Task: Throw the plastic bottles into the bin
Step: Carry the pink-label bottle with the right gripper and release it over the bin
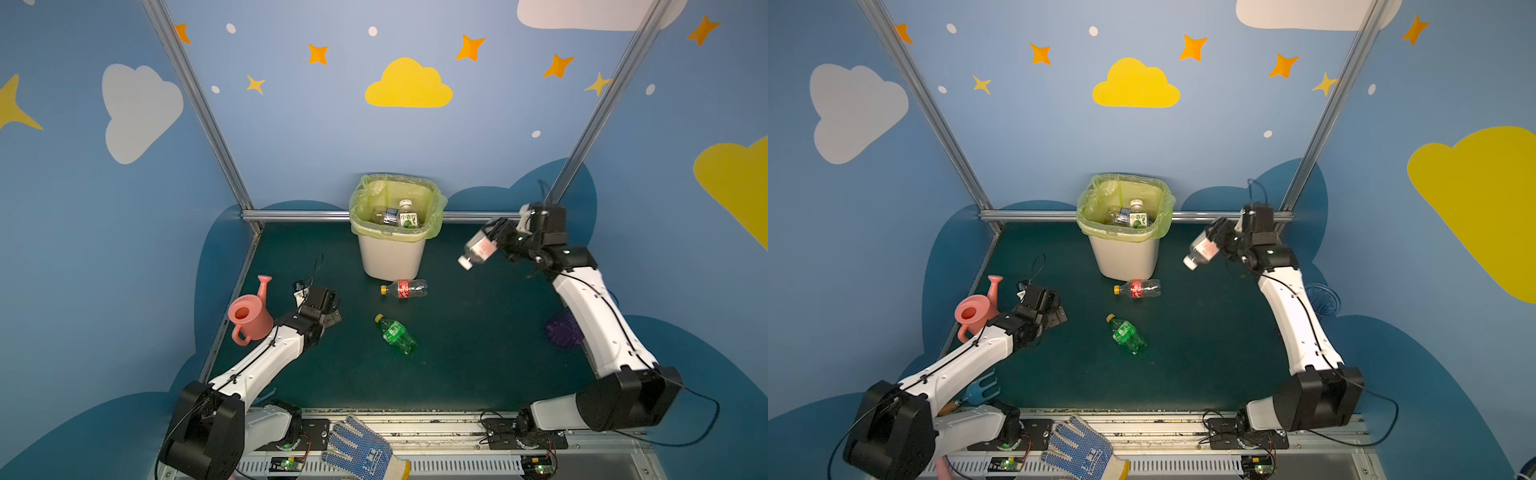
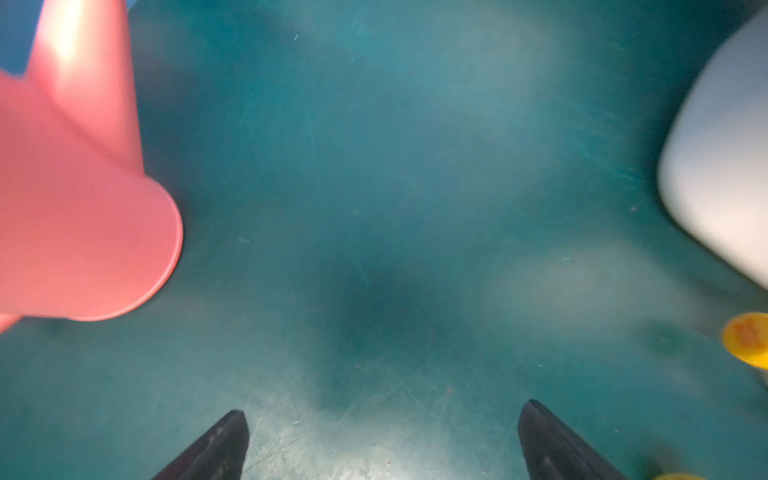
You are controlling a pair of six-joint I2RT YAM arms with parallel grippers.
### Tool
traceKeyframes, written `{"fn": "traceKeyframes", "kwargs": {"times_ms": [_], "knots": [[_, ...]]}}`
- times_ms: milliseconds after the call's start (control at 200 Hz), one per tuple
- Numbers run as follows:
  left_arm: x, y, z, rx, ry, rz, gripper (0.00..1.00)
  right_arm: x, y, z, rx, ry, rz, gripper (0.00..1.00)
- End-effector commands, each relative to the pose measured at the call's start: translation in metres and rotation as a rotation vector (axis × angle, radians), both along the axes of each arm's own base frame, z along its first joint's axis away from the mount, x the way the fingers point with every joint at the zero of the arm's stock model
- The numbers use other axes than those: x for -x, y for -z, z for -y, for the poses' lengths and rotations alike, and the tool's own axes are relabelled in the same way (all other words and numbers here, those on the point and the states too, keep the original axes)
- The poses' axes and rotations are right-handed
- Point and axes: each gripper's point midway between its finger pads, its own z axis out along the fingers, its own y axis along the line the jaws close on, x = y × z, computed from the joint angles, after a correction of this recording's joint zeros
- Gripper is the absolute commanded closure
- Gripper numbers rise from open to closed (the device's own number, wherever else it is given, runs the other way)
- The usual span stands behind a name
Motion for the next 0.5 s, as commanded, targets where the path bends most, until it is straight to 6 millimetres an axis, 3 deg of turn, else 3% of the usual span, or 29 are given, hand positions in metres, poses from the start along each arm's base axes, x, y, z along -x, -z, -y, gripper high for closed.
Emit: {"fn": "traceKeyframes", "kwargs": {"times_ms": [0,60,125,185,270,350,456,496], "knots": [[0.002,0.010,-0.003,0.030,-0.037,-0.020,0.00,0.033,-0.116,0.028,0.124,0.059,0.346,0.44],[0.001,0.012,-0.003,0.045,-0.043,-0.023,0.00,0.049,-0.155,0.038,0.121,0.098,0.461,0.44],[-0.001,0.014,-0.001,0.064,-0.042,-0.023,0.00,0.058,-0.178,0.041,0.101,0.115,0.550,0.44],[-0.004,0.012,0.001,0.078,-0.037,-0.018,0.00,0.053,-0.184,0.035,0.050,0.091,0.573,0.44],[-0.008,0.011,0.005,0.089,-0.024,-0.023,0.00,0.025,-0.170,0.009,-0.040,-0.013,0.530,0.45],[-0.008,0.010,0.007,0.093,-0.018,-0.033,0.00,-0.009,-0.147,-0.037,-0.080,-0.134,0.476,0.44],[-0.008,0.009,0.008,0.099,-0.017,-0.033,0.00,-0.046,-0.108,-0.133,-0.059,-0.392,0.365,0.41],[-0.007,0.009,0.007,0.099,-0.018,-0.033,0.00,-0.054,-0.093,-0.167,-0.017,-0.480,0.317,0.36]]}}
